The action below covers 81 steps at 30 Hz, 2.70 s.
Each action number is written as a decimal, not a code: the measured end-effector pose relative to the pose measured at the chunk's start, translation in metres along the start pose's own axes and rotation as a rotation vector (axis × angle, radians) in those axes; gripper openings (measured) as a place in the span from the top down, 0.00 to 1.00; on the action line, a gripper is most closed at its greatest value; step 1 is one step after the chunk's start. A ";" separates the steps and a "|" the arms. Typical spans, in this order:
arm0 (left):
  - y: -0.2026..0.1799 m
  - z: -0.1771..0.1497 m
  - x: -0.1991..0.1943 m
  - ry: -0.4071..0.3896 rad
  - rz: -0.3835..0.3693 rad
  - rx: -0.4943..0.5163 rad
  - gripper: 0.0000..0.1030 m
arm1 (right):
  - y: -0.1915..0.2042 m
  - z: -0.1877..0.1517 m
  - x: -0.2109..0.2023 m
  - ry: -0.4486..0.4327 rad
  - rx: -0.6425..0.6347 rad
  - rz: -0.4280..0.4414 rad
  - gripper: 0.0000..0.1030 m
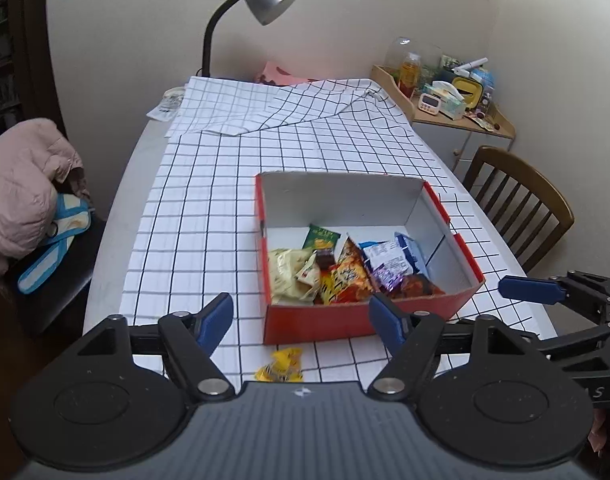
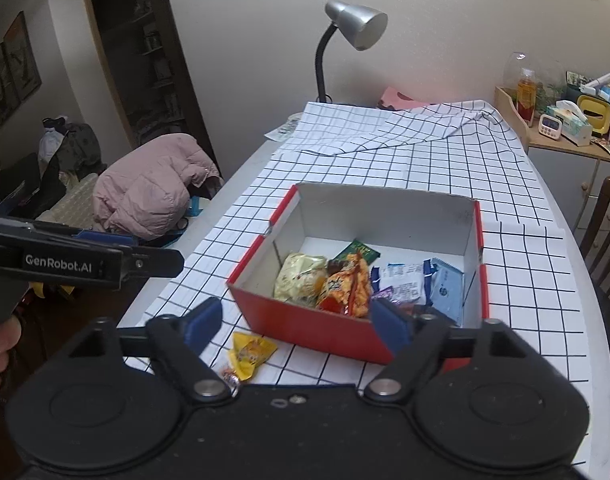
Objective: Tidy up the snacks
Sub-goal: 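Withdraw both open tools from the box toward the yellow M&M's bag, then grasp the yellow M&M's bag with right tool while left tool grasps wrapped snack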
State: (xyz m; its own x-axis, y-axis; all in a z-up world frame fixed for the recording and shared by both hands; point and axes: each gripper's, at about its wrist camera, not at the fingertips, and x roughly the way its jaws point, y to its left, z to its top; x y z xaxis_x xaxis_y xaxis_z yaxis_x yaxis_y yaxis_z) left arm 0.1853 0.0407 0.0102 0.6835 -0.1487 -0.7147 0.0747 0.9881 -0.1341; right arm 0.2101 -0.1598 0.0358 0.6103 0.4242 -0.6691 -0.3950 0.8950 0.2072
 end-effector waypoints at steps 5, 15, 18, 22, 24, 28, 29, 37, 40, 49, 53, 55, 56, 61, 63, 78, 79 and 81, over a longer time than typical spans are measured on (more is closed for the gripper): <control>0.012 -0.023 -0.008 -0.012 -0.029 -0.015 0.18 | 0.011 -0.013 0.002 0.010 0.007 -0.006 0.06; 0.030 -0.071 0.011 0.035 0.015 -0.056 0.08 | 0.024 -0.030 0.028 0.096 0.066 -0.045 0.01; 0.037 -0.085 0.024 0.067 0.045 -0.071 0.08 | 0.025 -0.031 0.041 0.129 0.107 -0.046 0.01; 0.038 -0.100 0.036 0.090 0.070 -0.062 0.08 | 0.025 -0.032 0.064 0.181 0.152 -0.047 0.01; 0.038 -0.105 0.041 0.092 0.086 -0.060 0.08 | 0.026 -0.032 0.078 0.218 0.167 -0.044 0.01; 0.038 -0.112 0.047 0.097 0.125 -0.062 0.08 | 0.027 -0.032 0.111 0.272 0.191 -0.044 0.03; 0.039 -0.114 0.048 0.097 0.136 -0.063 0.08 | 0.028 -0.033 0.119 0.281 0.188 -0.045 0.04; 0.054 -0.126 0.039 0.089 0.225 -0.116 0.08 | 0.043 -0.039 0.171 0.320 0.175 -0.065 0.19; 0.056 -0.131 0.037 0.093 0.242 -0.123 0.08 | 0.046 -0.042 0.184 0.330 0.190 -0.068 0.24; 0.047 -0.134 0.041 0.100 0.266 -0.092 0.08 | 0.052 -0.050 0.209 0.355 0.152 -0.091 0.48; 0.042 -0.131 0.049 0.108 0.250 -0.066 0.08 | 0.045 -0.052 0.207 0.357 0.153 -0.067 0.59; 0.041 -0.129 0.053 0.113 0.239 -0.055 0.08 | 0.042 -0.052 0.206 0.358 0.137 -0.053 0.61; 0.041 -0.128 0.056 0.117 0.231 -0.053 0.08 | 0.041 -0.052 0.204 0.358 0.131 -0.047 0.61; 0.038 -0.123 0.070 0.148 0.168 -0.048 0.08 | 0.033 -0.057 0.187 0.363 0.096 -0.024 0.65; 0.035 -0.119 0.078 0.166 0.146 -0.063 0.08 | 0.025 -0.060 0.177 0.363 0.089 -0.024 0.65; 0.037 -0.091 0.151 0.336 0.262 -0.381 0.19 | -0.057 -0.093 0.091 0.292 0.247 -0.039 0.65; 0.034 -0.091 0.154 0.350 0.265 -0.377 0.27 | -0.062 -0.096 0.087 0.288 0.265 -0.041 0.65; 0.028 -0.092 0.160 0.377 0.282 -0.367 0.32 | -0.070 -0.100 0.081 0.277 0.290 -0.052 0.65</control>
State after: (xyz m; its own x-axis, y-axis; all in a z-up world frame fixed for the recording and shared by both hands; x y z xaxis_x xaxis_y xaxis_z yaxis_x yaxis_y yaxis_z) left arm 0.2303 0.0414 -0.1707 0.3310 0.0478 -0.9424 -0.3735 0.9238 -0.0843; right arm 0.2187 -0.2019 -0.1045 0.4004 0.3595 -0.8429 -0.1342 0.9329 0.3341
